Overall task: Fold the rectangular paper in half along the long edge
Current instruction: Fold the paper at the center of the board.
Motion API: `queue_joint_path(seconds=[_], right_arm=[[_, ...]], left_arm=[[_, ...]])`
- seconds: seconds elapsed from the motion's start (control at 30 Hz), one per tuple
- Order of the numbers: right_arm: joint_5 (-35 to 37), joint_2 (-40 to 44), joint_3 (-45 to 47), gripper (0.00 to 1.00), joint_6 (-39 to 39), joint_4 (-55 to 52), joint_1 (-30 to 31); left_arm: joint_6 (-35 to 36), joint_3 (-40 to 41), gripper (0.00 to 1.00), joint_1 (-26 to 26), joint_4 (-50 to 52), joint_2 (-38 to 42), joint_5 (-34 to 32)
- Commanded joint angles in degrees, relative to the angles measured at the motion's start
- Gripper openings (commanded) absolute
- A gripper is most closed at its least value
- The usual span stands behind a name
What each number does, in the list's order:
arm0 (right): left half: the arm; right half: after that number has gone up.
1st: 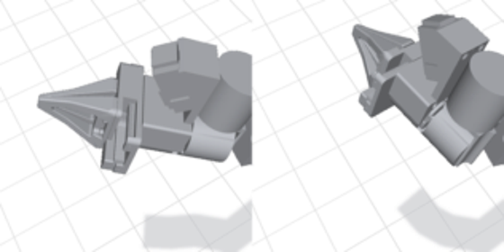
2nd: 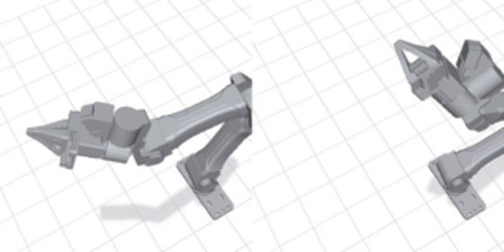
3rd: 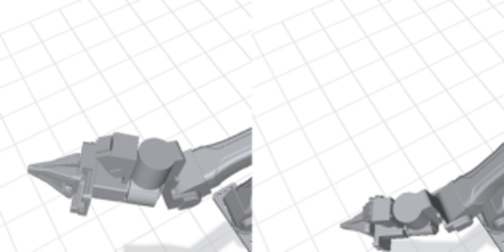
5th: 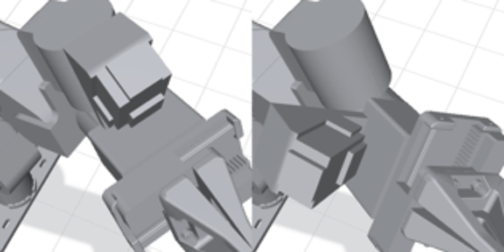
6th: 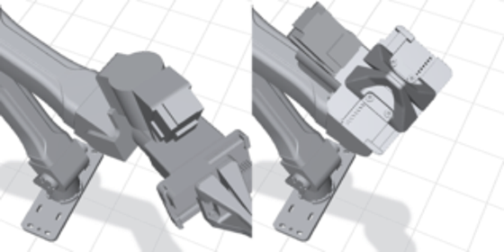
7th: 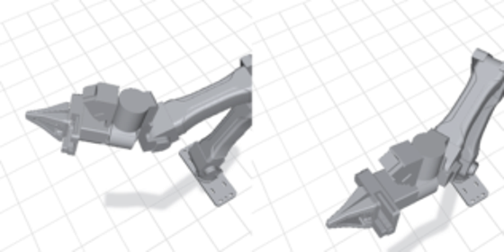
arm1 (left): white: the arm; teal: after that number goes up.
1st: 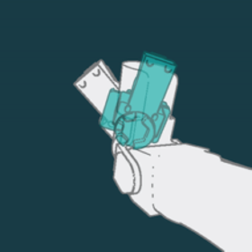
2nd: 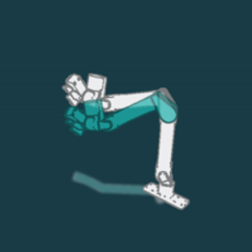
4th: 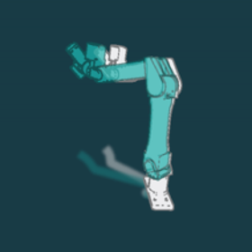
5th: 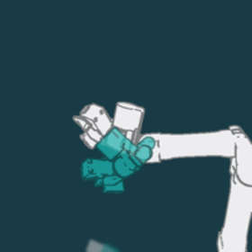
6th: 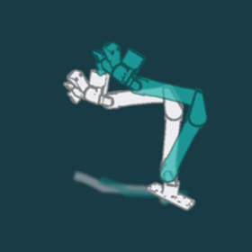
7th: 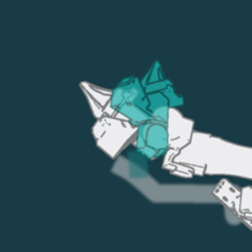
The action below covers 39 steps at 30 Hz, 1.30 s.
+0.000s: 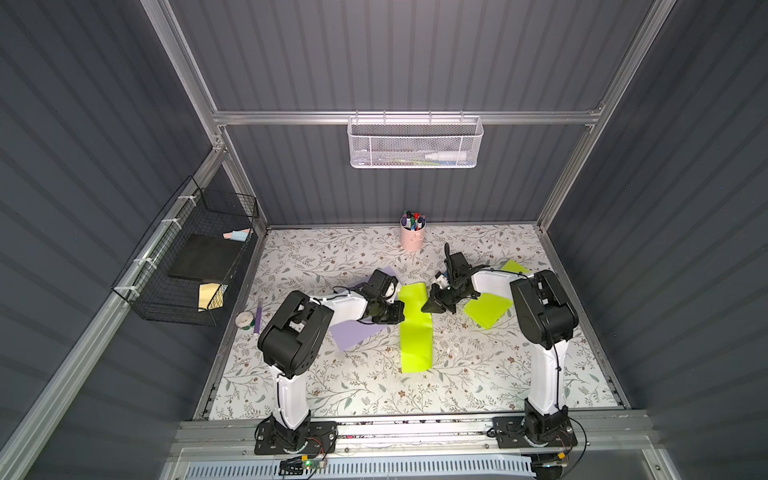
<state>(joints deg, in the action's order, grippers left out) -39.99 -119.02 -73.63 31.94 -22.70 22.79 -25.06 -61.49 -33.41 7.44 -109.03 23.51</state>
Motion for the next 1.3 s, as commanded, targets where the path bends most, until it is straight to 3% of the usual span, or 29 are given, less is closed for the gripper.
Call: queue_joint_path(seconds=[0.0, 0.2, 0.43, 0.77, 1.27], right_arm=[[0.25, -0.51, 1.78, 0.0, -0.52, -0.55, -2.97], [0.59, 0.98, -1.91, 0.0, -3.99, -6.16, -7.31], [-5.0, 2.58, -4.83, 0.0, -2.91, -3.63, -4.48], [-3.94, -4.59, -9.71, 0.0, -2.45, -4.09, -2.04], [-1.45, -5.87, -10.69, 0.0, -4.6, -6.49, -9.86]], left_arm=[[0.63, 1.45, 0.0, -0.34, 6.6, -1.82, -3.73], [0.76, 1.27, 0.0, -0.34, 6.88, -1.83, -3.6], [0.79, 1.01, 0.0, -0.34, 6.8, -2.02, -3.58], [0.95, 0.76, 0.0, -0.34, 7.24, -2.14, -3.64], [1.21, 0.74, 0.0, -0.34, 8.45, -2.29, -4.24]])
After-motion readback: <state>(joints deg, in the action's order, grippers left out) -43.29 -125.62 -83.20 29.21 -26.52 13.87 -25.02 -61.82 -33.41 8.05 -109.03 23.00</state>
